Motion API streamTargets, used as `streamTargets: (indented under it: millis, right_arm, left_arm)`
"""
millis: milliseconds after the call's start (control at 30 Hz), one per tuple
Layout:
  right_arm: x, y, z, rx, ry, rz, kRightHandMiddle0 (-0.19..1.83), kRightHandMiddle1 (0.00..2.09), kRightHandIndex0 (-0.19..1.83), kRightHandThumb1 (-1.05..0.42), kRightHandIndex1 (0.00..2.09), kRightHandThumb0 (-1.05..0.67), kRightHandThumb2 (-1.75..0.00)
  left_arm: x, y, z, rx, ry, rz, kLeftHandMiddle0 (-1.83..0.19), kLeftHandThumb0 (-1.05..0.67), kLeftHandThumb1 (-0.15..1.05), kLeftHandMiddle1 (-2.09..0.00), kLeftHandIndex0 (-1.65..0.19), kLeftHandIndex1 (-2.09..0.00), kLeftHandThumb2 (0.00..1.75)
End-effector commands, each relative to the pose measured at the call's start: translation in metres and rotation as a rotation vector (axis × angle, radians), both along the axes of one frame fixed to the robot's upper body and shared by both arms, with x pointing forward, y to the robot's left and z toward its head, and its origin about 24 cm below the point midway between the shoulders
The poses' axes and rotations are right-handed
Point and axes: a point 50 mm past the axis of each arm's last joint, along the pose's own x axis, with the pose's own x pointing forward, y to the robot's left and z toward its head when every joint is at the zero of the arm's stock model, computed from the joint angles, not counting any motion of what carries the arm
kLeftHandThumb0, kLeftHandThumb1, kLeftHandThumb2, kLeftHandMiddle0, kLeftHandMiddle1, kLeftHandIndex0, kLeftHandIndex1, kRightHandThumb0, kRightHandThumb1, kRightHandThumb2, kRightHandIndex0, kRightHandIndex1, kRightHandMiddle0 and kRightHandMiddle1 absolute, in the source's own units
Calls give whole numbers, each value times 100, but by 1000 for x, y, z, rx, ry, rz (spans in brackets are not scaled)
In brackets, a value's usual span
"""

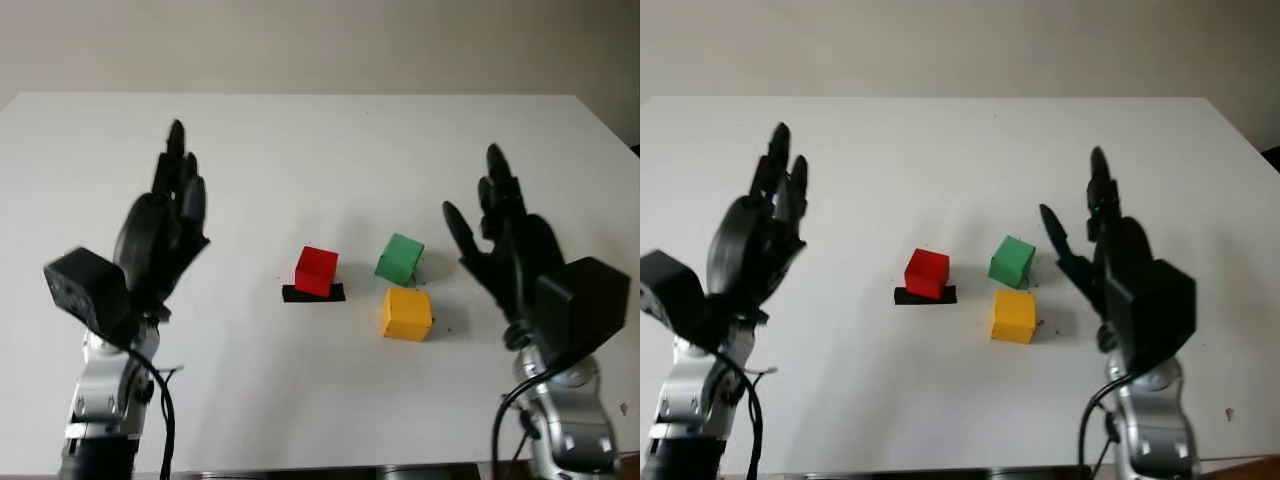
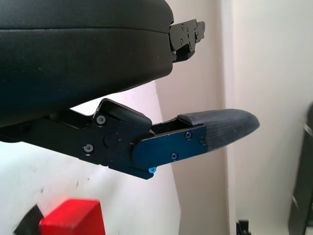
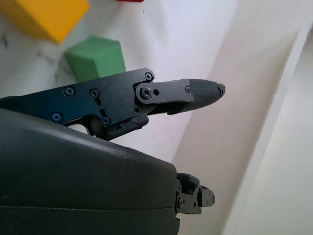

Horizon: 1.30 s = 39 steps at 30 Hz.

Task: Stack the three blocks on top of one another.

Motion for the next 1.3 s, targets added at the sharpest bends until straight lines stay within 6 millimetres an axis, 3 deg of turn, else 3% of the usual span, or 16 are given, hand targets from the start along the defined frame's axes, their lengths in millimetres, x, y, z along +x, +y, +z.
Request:
streamTargets:
  millis: [0, 100, 333, 567, 867, 1033, 1267]
  right_arm:
    - [2, -11, 22, -148, -43, 32, 0, 10, -6, -100, 8, -63, -8]
    - [5, -18, 45, -425, -39, 81, 13, 16, 5, -91, 12, -68, -3]
    - [8, -17, 79, -891, 31, 297, 28, 14, 8, -74, 9, -54, -4]
    - [7, -8, 80, -1334, -53, 506, 32, 11, 12, -71, 9, -43, -5]
    - [13, 0, 76, -1506, -252, 645, 41, 13, 10, -76, 6, -43, -6]
    - [16, 5, 70, -1487, -395, 666, 46, 14, 14, -85, 7, -35, -8]
    - [18, 15, 57, -1447, -476, 712, 42, 12, 10, -86, 5, -35, -6]
  left_arm:
    - [5, 1, -2, -11, -1, 3, 19, -80, 105, 0, 19, 0, 74]
    - [8, 1, -6, -31, 9, 17, 19, -80, 105, 0, 19, 0, 74]
    - [11, 3, -8, -40, 10, 42, 19, -79, 105, 0, 19, 0, 74]
    - [12, 3, -5, -41, -1, 47, 19, -79, 105, 0, 19, 0, 78]
    - [11, 0, 0, -39, -13, 29, 19, -80, 105, 0, 19, 0, 77]
    - [10, -4, -3, -36, 4, 18, 19, -80, 105, 0, 19, 0, 76]
    - [8, -10, -6, -16, 10, 19, 19, -79, 105, 0, 19, 0, 77]
